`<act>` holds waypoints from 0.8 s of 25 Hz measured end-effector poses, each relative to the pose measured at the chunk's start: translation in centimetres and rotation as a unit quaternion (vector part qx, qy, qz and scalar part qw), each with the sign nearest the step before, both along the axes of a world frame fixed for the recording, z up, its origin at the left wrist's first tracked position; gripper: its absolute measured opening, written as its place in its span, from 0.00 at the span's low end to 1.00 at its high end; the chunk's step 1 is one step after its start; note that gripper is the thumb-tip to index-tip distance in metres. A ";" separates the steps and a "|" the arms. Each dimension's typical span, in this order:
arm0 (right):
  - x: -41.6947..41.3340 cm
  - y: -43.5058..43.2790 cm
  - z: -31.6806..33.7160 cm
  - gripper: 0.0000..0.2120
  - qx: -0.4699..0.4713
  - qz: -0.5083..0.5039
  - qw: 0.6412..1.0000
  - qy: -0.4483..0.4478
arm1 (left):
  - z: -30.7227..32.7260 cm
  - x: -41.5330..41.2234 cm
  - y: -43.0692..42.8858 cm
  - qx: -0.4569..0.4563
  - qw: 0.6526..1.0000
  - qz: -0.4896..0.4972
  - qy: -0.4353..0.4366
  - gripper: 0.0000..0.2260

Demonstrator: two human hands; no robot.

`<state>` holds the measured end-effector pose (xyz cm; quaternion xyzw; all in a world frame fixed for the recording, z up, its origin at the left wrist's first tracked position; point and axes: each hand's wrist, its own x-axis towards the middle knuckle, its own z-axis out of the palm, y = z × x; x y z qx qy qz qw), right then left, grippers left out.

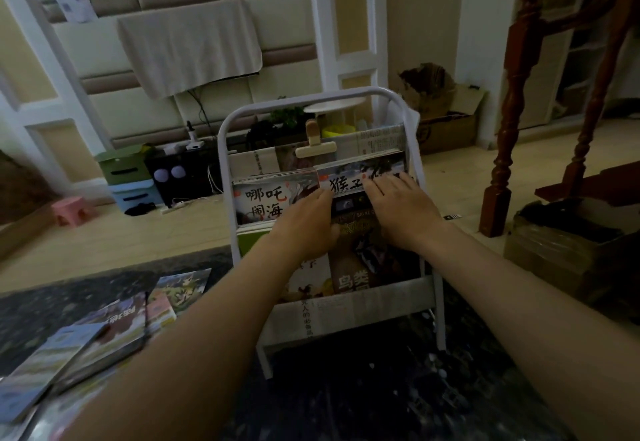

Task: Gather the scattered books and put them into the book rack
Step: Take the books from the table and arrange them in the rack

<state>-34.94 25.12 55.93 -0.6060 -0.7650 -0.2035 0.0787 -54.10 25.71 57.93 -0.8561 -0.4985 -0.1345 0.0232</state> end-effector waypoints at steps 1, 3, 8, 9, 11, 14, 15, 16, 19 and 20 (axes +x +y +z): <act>-0.3 -0.4 0.5 0.38 -0.016 -0.009 1.000 -0.005 | 0.4 -0.8 -0.2 -0.011 1.000 -0.009 -0.004 0.21; -1.7 -1.1 1.5 0.39 -0.040 -0.015 0.999 0.016 | 0.8 -2.7 -1.0 -0.019 1.000 -0.008 -0.017 0.25; -10.0 -1.9 2.5 0.26 0.022 0.082 0.993 0.081 | 1.6 -9.2 -3.2 0.018 0.998 0.025 -0.048 0.23; -12.1 -1.9 2.6 0.23 0.043 0.105 0.990 0.087 | 1.5 -10.9 -3.5 0.026 0.998 0.043 -0.048 0.20; -15.8 -2.1 2.9 0.19 0.073 0.152 0.980 0.101 | 1.0 -14.8 -3.9 0.028 0.995 0.087 -0.042 0.21; -21.6 -2.5 2.3 0.16 0.069 0.193 0.973 0.101 | -0.1 -21.4 -5.0 0.019 0.987 0.160 -0.022 0.25; -23.3 -2.7 1.8 0.15 0.058 0.201 0.972 0.105 | -0.5 -23.5 -5.4 0.010 0.984 0.178 -0.023 0.25; -25.2 -2.9 1.2 0.14 0.047 0.211 0.970 0.108 | -1.1 -25.7 -5.9 -0.007 0.980 0.195 -0.027 0.24; -29.9 -3.3 -1.2 0.13 -0.005 0.236 0.966 0.102 | -3.7 -31.6 -7.0 -0.071 0.967 0.243 -0.039 0.16; -31.3 -3.3 -2.2 0.13 -0.028 0.234 0.966 0.104 | -4.6 -33.2 -7.2 -0.088 0.961 0.258 -0.041 0.14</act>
